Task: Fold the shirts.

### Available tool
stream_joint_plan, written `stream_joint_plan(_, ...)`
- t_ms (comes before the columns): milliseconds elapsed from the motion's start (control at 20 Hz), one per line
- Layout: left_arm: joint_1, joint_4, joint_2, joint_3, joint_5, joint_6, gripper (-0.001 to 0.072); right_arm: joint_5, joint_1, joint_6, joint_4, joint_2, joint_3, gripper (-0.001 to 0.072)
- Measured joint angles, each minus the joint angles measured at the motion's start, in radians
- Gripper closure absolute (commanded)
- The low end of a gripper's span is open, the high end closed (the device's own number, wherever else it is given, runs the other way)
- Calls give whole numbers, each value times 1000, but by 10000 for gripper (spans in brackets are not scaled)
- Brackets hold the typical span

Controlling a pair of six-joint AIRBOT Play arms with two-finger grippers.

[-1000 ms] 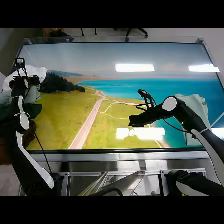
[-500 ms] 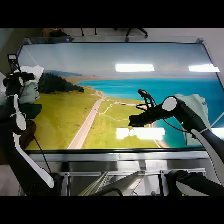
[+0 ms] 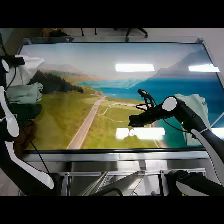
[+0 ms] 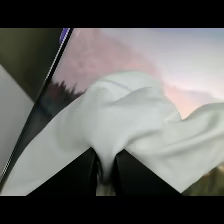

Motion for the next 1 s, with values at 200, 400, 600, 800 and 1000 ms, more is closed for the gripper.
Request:
stream_joint_plan(200,-72,-314,180,0,-106,142,695,0,0,0,0,0,0,695)
stream_joint_plan(400,-176,-560,317,-59,-272,216,694,0,0,0,0,0,0,695)
stream_joint_plan(600,-319,-658,380,-206,-428,213,676,0,0,0,0,0,0,695)
stream_joint_plan(800,-468,-692,390,-390,-493,195,12,-19,0,0,3,0,0,695)
stream_joint_plan(1000,-515,-700,385,-458,-533,153,12,-39,0,0,7,0,0,695)
